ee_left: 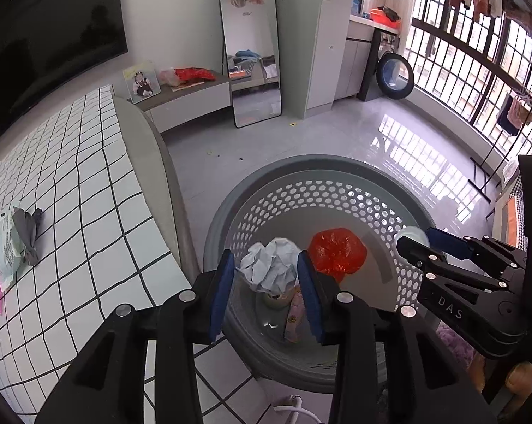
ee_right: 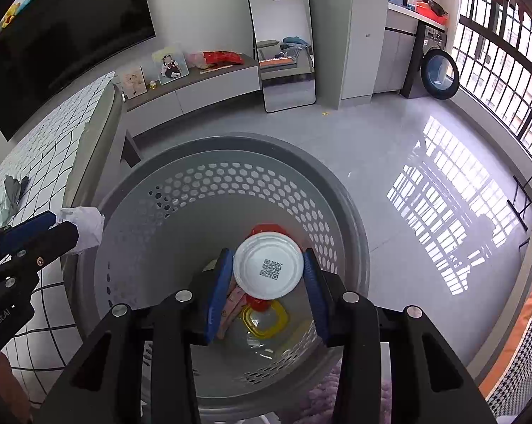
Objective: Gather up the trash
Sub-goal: 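Open both tools to drop the tissue and lid into the basket, then move both tools back from the basket toward the remaining trash on the bed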
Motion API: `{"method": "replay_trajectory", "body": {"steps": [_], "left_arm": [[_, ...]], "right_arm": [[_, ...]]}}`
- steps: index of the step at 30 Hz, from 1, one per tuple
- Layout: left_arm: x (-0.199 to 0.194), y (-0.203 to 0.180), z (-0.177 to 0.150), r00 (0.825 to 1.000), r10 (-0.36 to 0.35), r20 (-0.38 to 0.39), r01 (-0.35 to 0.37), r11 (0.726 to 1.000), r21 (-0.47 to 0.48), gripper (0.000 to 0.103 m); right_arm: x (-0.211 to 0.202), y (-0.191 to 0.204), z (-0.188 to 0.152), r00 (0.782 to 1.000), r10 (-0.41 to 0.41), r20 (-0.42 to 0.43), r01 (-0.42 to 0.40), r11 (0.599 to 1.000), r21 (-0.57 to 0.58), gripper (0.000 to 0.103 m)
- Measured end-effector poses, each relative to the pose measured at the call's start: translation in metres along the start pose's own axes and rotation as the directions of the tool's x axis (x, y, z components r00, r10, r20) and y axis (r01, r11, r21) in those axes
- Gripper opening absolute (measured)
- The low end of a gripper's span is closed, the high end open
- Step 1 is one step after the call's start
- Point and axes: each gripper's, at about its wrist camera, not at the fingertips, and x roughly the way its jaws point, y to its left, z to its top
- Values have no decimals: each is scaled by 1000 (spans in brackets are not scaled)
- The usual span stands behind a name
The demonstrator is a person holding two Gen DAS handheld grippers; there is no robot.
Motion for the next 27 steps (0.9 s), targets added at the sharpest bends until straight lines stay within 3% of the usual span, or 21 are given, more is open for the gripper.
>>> {"method": "replay_trajectory", "body": {"steps": [2, 3, 19, 27], "left_arm": [[0, -2, 1, 1000, 3, 0, -3, 1000, 2, 49], [-1, -2, 1, 1000, 6, 1, -6, 1000, 4, 50], [-14, -10, -3, 998, 51, 22, -51, 999, 1, 78], [-27, -4, -5, 997, 55, 49, -54, 998, -25, 94]], "right_arm": [[-4, -3, -1, 1000, -1, 16, 1, 1000, 8, 58], [-7, -6, -2, 1000, 3, 26, -4, 1000, 15, 60], [-18, -13, -13, 999, 21, 30, -22, 999, 44, 61], [-33, -12, -16, 999, 3, 52, -5, 999, 37, 66]]}}
